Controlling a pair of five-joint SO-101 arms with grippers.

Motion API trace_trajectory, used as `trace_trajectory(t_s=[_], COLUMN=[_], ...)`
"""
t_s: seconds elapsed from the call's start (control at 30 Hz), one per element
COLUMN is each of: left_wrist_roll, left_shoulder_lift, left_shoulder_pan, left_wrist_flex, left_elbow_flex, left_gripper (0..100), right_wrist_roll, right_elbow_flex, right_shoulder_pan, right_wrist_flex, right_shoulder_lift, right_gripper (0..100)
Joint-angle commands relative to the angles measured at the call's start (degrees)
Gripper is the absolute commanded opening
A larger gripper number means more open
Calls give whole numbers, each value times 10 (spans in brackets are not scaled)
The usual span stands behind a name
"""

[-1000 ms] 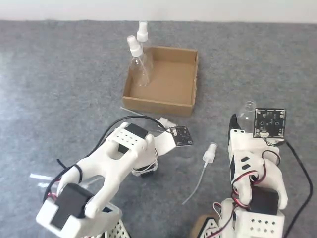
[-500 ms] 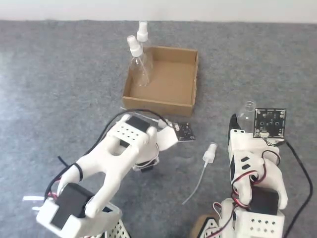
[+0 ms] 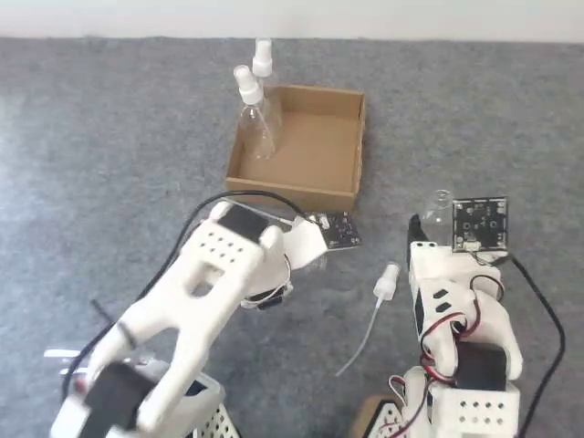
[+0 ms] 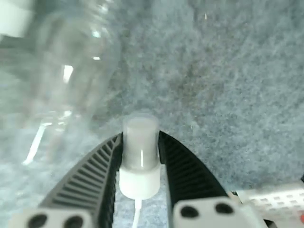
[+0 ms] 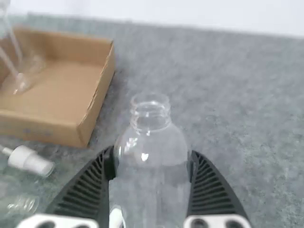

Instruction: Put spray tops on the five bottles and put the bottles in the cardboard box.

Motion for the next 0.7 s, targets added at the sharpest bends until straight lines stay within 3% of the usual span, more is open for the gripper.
trace_trajectory(t_s=[0.0, 0.47, 0.67], left_wrist_roll=[11, 71, 128], left_shoulder_lift=[-151, -349, -389], left_shoulder_pan=[-5, -36, -36], left_wrist_flex=[23, 29, -11], left_elbow_flex=[-28, -25, -15], left_gripper=[11, 11, 11], right_wrist_roll=[-2, -2, -8], right_elbow_flex=[-5, 6, 6], right_shoulder_pan=[-34, -105, -131], right_wrist_flex=[-18, -18, -18], right_shoulder_lift=[-11, -12, -12], right_gripper=[47, 48, 52])
